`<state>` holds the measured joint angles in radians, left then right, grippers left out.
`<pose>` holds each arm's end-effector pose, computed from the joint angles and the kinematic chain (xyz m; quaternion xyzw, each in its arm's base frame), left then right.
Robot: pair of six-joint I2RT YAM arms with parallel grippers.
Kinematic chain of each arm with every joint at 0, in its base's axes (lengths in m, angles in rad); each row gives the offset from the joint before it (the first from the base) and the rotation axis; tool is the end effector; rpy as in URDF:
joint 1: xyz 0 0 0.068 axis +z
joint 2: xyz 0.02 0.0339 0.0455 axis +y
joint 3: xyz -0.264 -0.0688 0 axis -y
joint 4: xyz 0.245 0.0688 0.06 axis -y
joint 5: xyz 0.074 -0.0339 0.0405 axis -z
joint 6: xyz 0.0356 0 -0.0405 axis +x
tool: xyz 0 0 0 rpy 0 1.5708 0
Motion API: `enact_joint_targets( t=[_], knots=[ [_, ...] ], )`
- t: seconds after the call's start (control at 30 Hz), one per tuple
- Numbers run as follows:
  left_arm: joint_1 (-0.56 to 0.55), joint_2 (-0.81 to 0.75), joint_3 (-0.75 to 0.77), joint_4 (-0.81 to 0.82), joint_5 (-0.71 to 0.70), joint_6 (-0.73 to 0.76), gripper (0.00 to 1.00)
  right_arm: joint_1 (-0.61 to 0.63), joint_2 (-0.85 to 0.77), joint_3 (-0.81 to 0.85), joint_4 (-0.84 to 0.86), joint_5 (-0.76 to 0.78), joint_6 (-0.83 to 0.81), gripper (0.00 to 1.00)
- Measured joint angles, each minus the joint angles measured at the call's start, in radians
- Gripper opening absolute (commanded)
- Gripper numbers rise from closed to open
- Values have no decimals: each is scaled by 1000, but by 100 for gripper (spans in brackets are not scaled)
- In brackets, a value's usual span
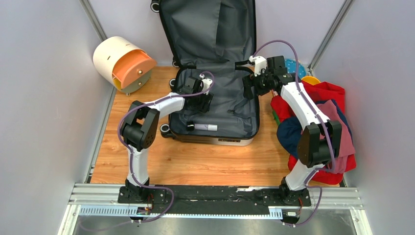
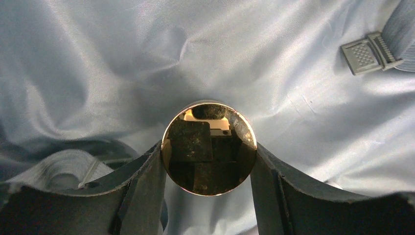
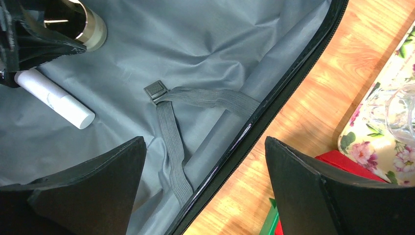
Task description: Open, take out, and arrange the luggage
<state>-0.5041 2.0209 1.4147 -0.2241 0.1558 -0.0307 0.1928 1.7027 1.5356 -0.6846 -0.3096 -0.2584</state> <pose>0.3861 -0.2193 0.1803 0.2453 0.8969 -0.1653 0.3288 0.3683 0.0830 0.3124 -0.2598 0.8893 0.1328 0.3522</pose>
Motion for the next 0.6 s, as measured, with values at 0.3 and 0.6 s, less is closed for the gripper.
enact_joint_targets(
  t=[0.3,0.6],
  knots=[
    [105,-152,161,-186,51,-6,0,3,21,8,-15,-9,0,95],
    [442,-379,299,-219,-6,-54,0,35,45,29,-22,-11,-2,95]
  ],
)
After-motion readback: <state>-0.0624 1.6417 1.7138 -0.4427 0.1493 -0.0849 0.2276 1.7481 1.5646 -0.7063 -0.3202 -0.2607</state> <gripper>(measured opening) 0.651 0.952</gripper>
